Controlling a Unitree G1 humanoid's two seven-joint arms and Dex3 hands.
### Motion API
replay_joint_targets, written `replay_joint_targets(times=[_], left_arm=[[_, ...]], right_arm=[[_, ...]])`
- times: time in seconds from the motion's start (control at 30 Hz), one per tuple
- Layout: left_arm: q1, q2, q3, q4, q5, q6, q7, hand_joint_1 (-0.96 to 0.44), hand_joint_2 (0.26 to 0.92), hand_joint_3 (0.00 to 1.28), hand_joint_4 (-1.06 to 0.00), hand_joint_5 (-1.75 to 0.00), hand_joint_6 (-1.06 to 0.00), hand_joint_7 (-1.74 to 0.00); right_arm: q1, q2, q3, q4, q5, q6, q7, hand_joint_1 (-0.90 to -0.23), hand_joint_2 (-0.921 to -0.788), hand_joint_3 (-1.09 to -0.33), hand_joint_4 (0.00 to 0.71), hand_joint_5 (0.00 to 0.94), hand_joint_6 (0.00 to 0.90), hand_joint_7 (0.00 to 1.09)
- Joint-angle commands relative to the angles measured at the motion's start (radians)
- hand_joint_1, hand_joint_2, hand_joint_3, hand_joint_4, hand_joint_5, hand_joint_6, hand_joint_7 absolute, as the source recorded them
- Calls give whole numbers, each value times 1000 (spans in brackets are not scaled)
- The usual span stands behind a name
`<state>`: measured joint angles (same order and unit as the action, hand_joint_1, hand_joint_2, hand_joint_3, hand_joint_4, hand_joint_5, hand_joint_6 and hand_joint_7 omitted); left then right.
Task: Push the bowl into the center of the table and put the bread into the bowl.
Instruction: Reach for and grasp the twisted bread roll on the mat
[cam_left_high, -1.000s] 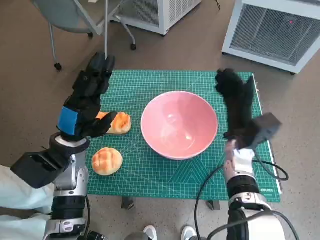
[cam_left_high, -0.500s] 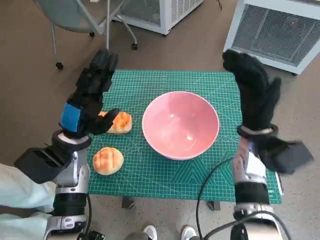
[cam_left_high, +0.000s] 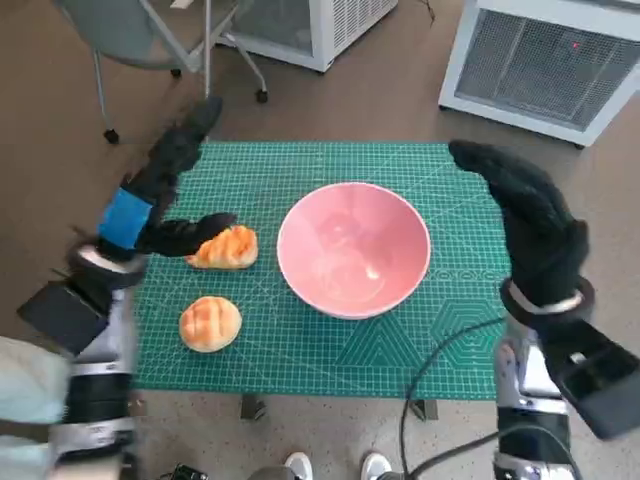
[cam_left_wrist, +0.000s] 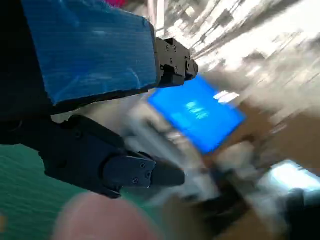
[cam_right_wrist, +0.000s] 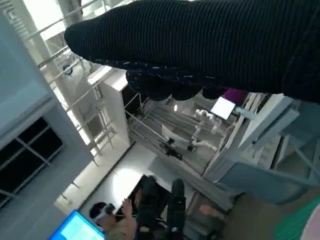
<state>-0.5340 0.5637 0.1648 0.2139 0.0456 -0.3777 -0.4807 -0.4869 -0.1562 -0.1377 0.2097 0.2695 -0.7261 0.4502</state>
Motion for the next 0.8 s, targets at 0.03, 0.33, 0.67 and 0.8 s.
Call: replay_joint_targets(times=[0.03,0.33,0.67,0.8], left_arm=[[3,147,-44,-166,177,267,-42,-513,741,9,-2,1,-143,-13],[-20,171,-131,-218,270,450,-74,-297,703,0,-44,-13,-220,-40],[-69,151,-257,-177,351,590,-113,-156,695,0,-72,-8,-240,-25],[-98,134,-294,-97,353,566,-109,-119,696,1,-77,-5,-250,-21]], right_arm=[[41,-5,14,-29,-18,41,-20,-669,-921,-705,103,15,-1,519],[47,-2,18,-28,-26,56,-42,-671,-921,-702,97,10,-1,515],[45,2,24,-32,-28,78,-62,-685,-921,-701,97,8,-1,512],[46,2,26,-34,-36,81,-71,-687,-921,-701,97,8,-1,511]])
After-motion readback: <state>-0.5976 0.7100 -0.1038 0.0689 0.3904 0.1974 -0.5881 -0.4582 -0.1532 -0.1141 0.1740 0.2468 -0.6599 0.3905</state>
